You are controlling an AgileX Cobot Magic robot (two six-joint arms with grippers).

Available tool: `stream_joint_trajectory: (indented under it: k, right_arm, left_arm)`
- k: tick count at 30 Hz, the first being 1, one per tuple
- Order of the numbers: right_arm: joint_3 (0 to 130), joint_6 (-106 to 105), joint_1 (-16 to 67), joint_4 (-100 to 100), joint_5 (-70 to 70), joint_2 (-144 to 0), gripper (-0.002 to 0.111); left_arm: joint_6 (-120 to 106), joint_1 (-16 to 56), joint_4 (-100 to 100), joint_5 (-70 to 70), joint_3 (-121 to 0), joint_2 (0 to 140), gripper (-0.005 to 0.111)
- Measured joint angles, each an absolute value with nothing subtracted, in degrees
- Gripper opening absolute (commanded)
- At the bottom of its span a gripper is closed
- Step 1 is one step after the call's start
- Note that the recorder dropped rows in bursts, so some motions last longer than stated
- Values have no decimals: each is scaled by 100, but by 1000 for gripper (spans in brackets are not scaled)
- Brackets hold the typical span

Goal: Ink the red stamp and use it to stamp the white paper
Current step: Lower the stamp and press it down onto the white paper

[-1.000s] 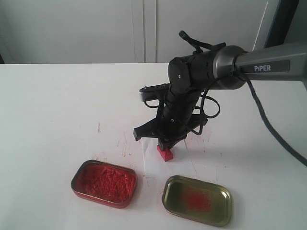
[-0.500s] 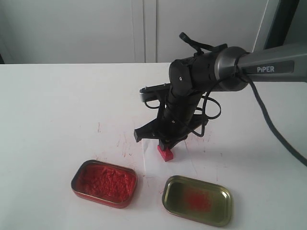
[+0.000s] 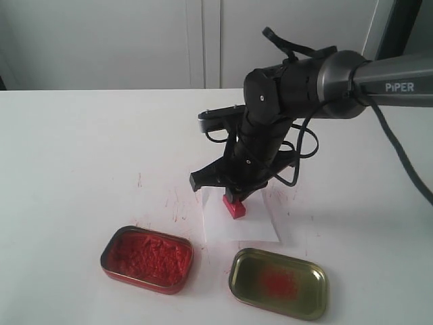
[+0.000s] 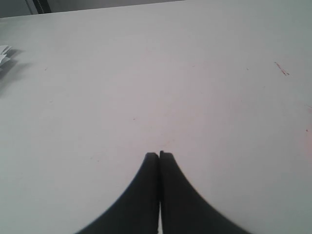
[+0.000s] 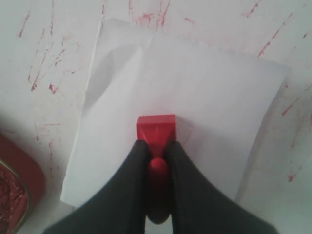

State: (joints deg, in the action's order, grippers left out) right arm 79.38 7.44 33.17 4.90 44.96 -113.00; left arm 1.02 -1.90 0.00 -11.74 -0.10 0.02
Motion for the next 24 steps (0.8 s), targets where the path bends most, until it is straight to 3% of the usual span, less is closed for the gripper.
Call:
stream_joint_trajectory:
  k: [24]
  right_arm:
    - [7938,754,3317,511,4778,-11525,0]
  left_arm:
    - [102,-190,0,-1174,-10,2,0]
